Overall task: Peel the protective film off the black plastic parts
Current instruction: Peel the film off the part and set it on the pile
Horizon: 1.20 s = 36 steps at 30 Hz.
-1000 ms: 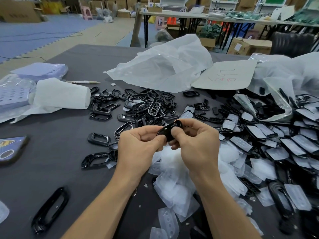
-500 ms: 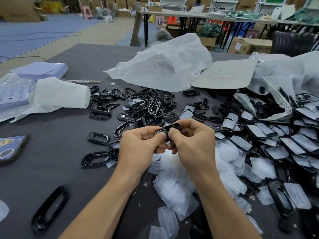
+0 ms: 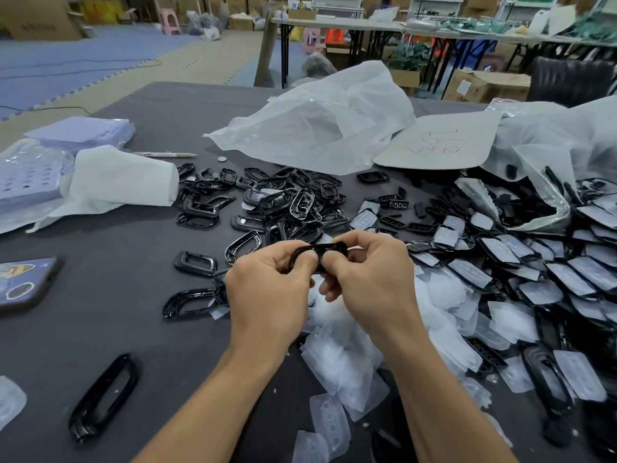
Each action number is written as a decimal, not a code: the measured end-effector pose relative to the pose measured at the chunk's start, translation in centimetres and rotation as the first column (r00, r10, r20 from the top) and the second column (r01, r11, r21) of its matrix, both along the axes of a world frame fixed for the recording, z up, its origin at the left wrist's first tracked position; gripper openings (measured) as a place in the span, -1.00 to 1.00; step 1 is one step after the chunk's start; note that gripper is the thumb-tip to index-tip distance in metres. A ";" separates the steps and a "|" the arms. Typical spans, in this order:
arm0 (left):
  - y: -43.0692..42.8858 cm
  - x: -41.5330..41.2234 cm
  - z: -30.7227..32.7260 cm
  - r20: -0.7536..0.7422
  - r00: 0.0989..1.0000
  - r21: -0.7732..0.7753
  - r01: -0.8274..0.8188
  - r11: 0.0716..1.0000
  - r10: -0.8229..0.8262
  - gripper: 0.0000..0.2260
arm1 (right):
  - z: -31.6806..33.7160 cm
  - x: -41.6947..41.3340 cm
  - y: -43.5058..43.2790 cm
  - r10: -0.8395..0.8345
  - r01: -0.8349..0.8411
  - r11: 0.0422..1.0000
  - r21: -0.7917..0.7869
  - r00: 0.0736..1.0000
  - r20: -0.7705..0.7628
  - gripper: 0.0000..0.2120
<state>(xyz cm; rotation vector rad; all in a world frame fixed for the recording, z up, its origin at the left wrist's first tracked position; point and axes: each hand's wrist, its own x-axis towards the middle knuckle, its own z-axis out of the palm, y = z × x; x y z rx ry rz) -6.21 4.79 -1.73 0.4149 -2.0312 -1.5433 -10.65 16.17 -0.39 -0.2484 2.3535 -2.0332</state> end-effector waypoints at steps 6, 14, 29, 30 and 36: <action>-0.9 -0.6 -0.4 0.017 0.995 0.185 0.095 0.978 -0.100 -0.86 | -0.1 -0.2 0.3 0.009 -0.008 0.998 -0.060 1.000 0.021 -0.82; -2.0 -1.4 -0.1 0.011 0.999 0.450 0.028 0.892 -0.036 -0.75 | 0.0 -1.7 3.1 -0.190 0.261 0.920 0.294 0.950 -0.248 -0.85; -2.9 -2.0 -0.9 -0.004 1.000 0.487 -0.004 0.873 0.007 -0.92 | 0.9 -1.2 3.0 0.023 0.170 0.744 0.647 0.960 -0.279 -0.84; -3.0 -2.0 -1.0 0.000 1.000 0.475 -0.012 0.880 0.013 -0.90 | 1.0 -1.0 2.8 0.082 0.130 0.687 0.715 0.964 -0.255 -0.85; -3.1 -2.1 -1.4 0.036 0.999 0.425 -0.046 0.904 0.034 -0.84 | 0.9 -0.5 1.9 0.157 0.059 0.649 0.759 0.965 -0.209 -0.82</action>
